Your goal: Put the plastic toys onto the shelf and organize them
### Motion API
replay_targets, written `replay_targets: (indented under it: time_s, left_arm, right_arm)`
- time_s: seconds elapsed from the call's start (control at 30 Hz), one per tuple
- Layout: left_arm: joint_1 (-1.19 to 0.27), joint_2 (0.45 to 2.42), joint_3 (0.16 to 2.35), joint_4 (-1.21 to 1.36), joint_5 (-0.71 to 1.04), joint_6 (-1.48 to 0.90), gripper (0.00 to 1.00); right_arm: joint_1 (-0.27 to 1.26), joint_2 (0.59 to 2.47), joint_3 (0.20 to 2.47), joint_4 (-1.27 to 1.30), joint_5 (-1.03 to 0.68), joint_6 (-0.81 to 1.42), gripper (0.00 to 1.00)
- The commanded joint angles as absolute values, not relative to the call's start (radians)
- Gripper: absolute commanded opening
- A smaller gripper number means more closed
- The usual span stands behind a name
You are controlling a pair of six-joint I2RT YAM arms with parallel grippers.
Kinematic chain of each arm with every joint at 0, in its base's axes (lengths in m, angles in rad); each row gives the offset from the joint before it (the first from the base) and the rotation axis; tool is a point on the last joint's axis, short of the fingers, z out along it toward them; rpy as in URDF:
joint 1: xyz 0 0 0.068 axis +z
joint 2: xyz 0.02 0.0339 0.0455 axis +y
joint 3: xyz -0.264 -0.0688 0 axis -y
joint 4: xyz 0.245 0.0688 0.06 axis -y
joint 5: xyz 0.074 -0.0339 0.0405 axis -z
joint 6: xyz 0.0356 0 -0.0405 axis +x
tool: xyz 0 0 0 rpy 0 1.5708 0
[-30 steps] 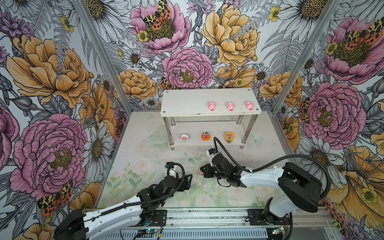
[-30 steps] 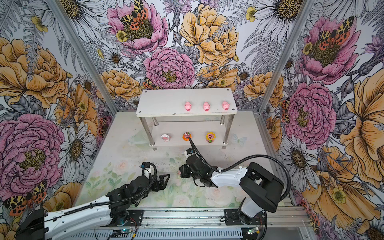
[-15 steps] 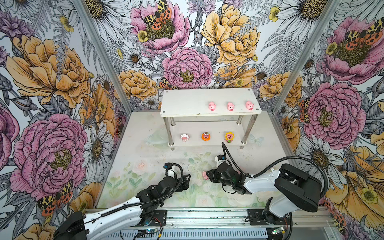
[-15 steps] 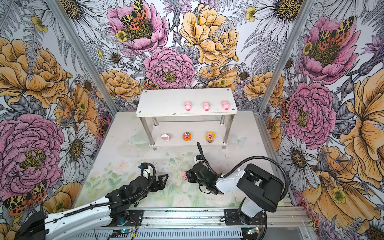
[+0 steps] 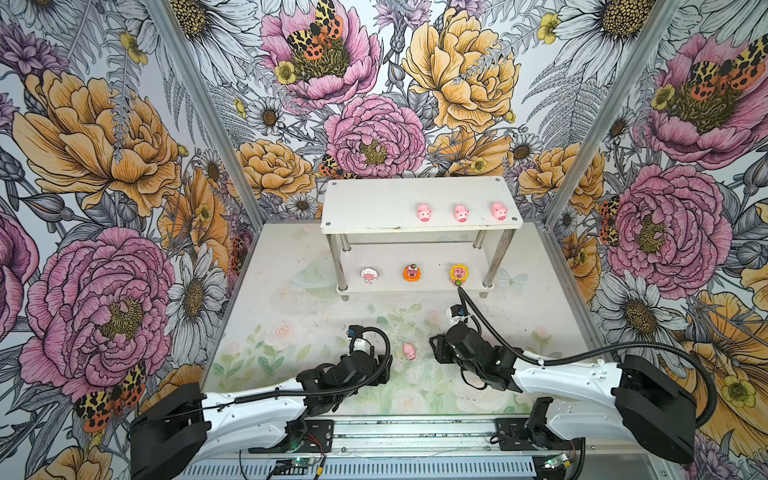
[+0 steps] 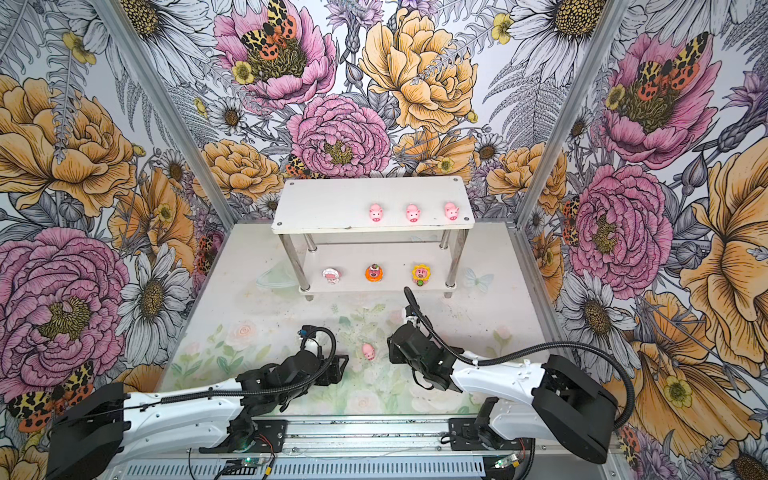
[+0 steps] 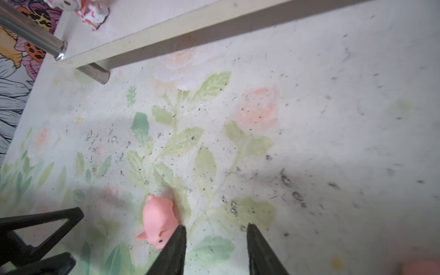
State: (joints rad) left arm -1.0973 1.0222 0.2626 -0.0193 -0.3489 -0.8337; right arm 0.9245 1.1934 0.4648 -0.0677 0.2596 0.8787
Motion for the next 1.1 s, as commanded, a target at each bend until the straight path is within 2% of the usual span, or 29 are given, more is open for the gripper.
replay_targets:
  time_s: [0.0, 0.17, 0.3, 0.33, 0.6, 0.8, 0.9, 0.97, 1.07]
  left_arm:
    - [-1.154, 1.126, 0.351, 0.005, -0.39, -0.845, 0.8]
    - [-1.225, 1.306, 0.489, -0.003, -0.425, -0.854, 0.77]
    - [-1.224, 1.43, 0.598, -0.08, -0.44, -0.871, 0.57]
    - [-1.223, 1.456, 0.621, -0.098, -0.44, -0.875, 0.54]
    - [-1.204, 1.574, 0.717, -0.227, -0.454, -0.954, 0.6]
    - [-1.178, 1.623, 0.757, -0.231, -0.449, -0.951, 0.54]
    - [-1.16, 1.635, 0.756, -0.208, -0.435, -0.949, 0.47]
    - [-1.15, 1.629, 0.745, -0.187, -0.429, -0.949, 0.37]
    - [-1.136, 1.604, 0.74, -0.176, -0.42, -0.938, 0.28]
  right_arm:
    - [0.925, 1.083, 0.498, -0.292, 0.447, 0.797, 0.44]
    - [0.9, 0.964, 0.439, -0.339, 0.477, 0.789, 0.45]
    - [0.89, 0.945, 0.419, -0.338, 0.458, 0.782, 0.44]
    - [0.89, 0.941, 0.419, -0.338, 0.456, 0.778, 0.44]
    - [0.884, 0.905, 0.408, -0.337, 0.46, 0.733, 0.45]
    - [0.878, 0.85, 0.387, -0.339, 0.457, 0.709, 0.45]
    - [0.872, 0.805, 0.365, -0.339, 0.45, 0.701, 0.45]
    - [0.861, 0.775, 0.349, -0.339, 0.446, 0.699, 0.45]
    - [0.843, 0.742, 0.331, -0.339, 0.436, 0.696, 0.45]
